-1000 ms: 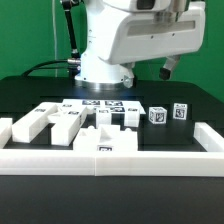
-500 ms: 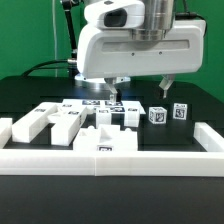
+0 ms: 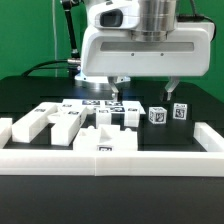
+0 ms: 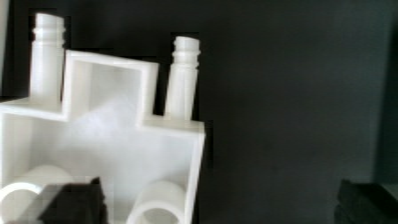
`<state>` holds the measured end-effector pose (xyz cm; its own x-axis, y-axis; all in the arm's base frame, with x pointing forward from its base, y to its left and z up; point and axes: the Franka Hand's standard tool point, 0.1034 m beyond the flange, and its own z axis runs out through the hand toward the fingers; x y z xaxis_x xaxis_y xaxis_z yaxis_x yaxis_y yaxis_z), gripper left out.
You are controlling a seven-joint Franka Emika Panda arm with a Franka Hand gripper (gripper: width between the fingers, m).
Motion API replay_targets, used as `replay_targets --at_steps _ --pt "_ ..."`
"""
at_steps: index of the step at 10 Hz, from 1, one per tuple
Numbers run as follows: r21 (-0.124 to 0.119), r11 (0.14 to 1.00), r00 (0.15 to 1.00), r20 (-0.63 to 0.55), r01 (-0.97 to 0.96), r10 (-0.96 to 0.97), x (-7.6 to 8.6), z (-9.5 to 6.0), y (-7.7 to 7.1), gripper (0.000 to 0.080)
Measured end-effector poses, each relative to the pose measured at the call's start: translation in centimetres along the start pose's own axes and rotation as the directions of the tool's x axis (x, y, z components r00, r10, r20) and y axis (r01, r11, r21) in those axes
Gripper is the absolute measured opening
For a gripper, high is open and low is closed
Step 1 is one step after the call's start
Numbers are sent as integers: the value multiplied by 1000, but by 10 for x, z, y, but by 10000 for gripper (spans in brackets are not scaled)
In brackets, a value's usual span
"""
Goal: Assemble chair
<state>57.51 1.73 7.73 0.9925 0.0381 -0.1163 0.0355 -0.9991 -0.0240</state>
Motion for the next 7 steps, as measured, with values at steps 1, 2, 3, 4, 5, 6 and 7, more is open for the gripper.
replay_targets --at_steps 1,2,3,4,5,6,7 --pt "-4 1000 999 -42 11 -11 11 8 7 649" --pt "-9 1000 995 -98 10 -11 22 11 9 649" --pt "-6 1000 992 -124 19 -19 26 12 11 649" --pt "3 1000 992 -123 18 -17 26 15 16 649" --pt "3 1000 992 -122 20 -19 26 15 14 649" --pt "3 1000 992 -121 21 -21 26 15 14 649" --pt "3 1000 992 -121 21 -21 26 15 14 649"
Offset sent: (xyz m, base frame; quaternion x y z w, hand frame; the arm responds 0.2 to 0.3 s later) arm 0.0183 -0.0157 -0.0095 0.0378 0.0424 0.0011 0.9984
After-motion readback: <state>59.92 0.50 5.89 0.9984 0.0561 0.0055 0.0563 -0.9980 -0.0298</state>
